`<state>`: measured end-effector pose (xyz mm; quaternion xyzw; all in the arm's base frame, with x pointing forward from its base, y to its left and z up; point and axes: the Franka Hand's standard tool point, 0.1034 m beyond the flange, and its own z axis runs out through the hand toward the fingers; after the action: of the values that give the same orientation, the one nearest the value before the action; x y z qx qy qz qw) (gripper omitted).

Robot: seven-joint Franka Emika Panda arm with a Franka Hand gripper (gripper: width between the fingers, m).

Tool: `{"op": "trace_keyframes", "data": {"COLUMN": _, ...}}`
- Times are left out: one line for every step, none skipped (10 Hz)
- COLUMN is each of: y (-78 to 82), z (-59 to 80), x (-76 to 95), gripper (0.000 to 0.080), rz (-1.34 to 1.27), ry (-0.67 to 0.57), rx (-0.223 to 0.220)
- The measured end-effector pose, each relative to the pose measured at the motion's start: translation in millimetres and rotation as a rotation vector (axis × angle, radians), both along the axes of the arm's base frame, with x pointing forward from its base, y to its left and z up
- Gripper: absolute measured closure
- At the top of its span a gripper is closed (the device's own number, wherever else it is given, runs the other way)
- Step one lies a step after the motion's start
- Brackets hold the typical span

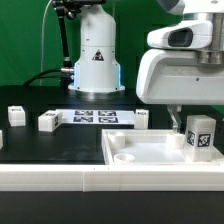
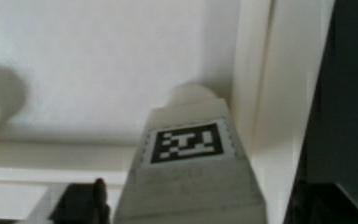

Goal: Assemble one leg

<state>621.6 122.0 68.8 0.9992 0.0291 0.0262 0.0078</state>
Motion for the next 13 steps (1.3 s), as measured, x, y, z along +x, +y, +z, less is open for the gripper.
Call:
{"op": "trace_keyframes", "data": {"y": -0.2, "z": -0.2, "x": 0.0, "gripper": 0.0417, "rz": 0.0, "ry": 0.0, "rx": 0.0}}
{"op": "trace_keyframes", "data": {"y": -0.3, "z": -0.2, "x": -0.1, "gripper": 0.051, "rz": 0.0, "ry": 0.0, "rx": 0.0}}
{"op": "trace_keyframes", "data": {"y": -0.2, "z": -0.2, "x": -0.1, "gripper": 0.051, "rz": -0.004, "ry": 0.0, "rx": 0.0}}
{"op": "trace_keyframes", "data": {"y": -0.3, "z": -0.3, "x": -0.1, "gripper": 0.0509, "rz": -0.024, "ry": 0.0, "rx": 0.002}}
{"op": "trace_keyframes", "data": {"y": -0.5, "z": -0.4, "x": 0.0, "gripper": 0.0509, "rz": -0.027, "ry": 0.0, "rx": 0.002}}
{"op": "trace_keyframes", "data": {"y": -1.6, "z": -0.4, "x": 0.7, "gripper": 0.0509, "rz": -0.11, "ry": -0.003, "rx": 0.012}}
{"op": "trace_keyframes", "data": {"y": -1.1, "z": -0.4, "x": 1.2, "gripper": 0.0509, "rz": -0.239, "ry": -0.009, "rx": 0.024}}
{"op": "trace_keyframes", "data": {"y": -0.5, "z": -0.3, "x": 1.7, "gripper": 0.0509, "rz": -0.383, "ry": -0.014, "rx": 0.035}}
{"op": "trace_keyframes", "data": {"y": -0.9, "z": -0.4, "x": 1.8, "gripper": 0.0509, "rz": -0.482, "ry": -0.016, "rx": 0.042}}
{"op": "trace_keyframes", "data": {"y": -1.5, "z": -0.5, "x": 1.8, "gripper": 0.0509, "rz": -0.574, "ry": -0.013, "rx": 0.056}}
{"op": "trace_keyframes", "data": {"y": -2.7, "z": -0.5, "x": 2.5, "gripper": 0.0509, "rz": -0.694, "ry": -0.017, "rx": 0.074}}
{"op": "trace_keyframes", "data": {"y": -3.2, "z": -0.7, "x": 2.0, "gripper": 0.0509, "rz": -0.802, "ry": -0.02, "rx": 0.089}}
{"op": "trace_keyframes", "data": {"y": -3.3, "z": -0.6, "x": 1.8, "gripper": 0.0509, "rz": -0.896, "ry": -0.017, "rx": 0.094}}
